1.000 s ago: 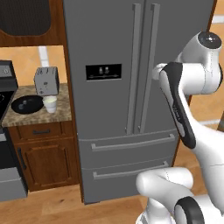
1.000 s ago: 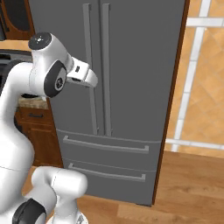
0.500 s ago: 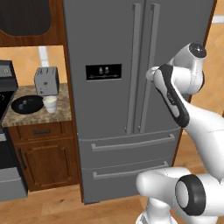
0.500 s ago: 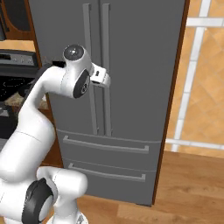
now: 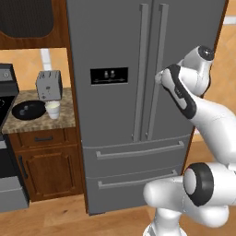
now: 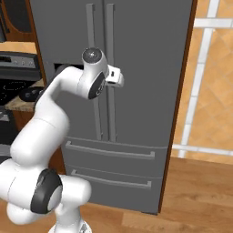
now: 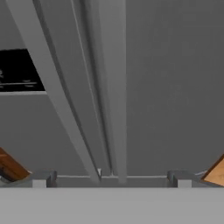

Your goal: Grab a lemon wedge from the fridge and one ice cube from the ice bowl, and put them in the glass of lemonade.

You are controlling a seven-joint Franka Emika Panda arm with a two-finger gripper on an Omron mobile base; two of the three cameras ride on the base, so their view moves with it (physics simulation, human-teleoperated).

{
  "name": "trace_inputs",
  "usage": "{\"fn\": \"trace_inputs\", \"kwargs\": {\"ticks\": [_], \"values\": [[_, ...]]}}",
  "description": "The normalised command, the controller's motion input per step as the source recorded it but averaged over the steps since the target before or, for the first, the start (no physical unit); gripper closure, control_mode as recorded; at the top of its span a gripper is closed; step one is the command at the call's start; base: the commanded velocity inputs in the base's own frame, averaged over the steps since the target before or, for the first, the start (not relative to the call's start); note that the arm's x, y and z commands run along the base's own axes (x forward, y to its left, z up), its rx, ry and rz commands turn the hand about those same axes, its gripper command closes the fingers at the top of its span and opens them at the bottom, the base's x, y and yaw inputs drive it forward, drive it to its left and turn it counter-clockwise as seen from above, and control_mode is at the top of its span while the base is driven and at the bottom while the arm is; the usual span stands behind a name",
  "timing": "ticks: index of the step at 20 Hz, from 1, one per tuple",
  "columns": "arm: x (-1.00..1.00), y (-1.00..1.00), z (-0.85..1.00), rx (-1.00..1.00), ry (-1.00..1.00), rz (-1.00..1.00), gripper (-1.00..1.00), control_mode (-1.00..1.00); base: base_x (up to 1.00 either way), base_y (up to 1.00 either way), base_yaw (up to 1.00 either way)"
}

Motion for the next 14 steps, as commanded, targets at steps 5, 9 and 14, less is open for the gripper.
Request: {"fn": "trace_inputs", "kwargs": {"ticks": [5,9,14], "values": [[0.49,0.01,0.0,-0.06,0.0,0.0,-1.0,-1.0,0.0,0.0,0.0],[0.49,0.0,-0.04,0.0,-0.01,0.0,-1.0,-1.0,0.0,0.0,0.0],[0.67,0.0,-0.14,0.0,0.0,0.0,-1.0,-1.0,0.0,0.0,0.0]]}}
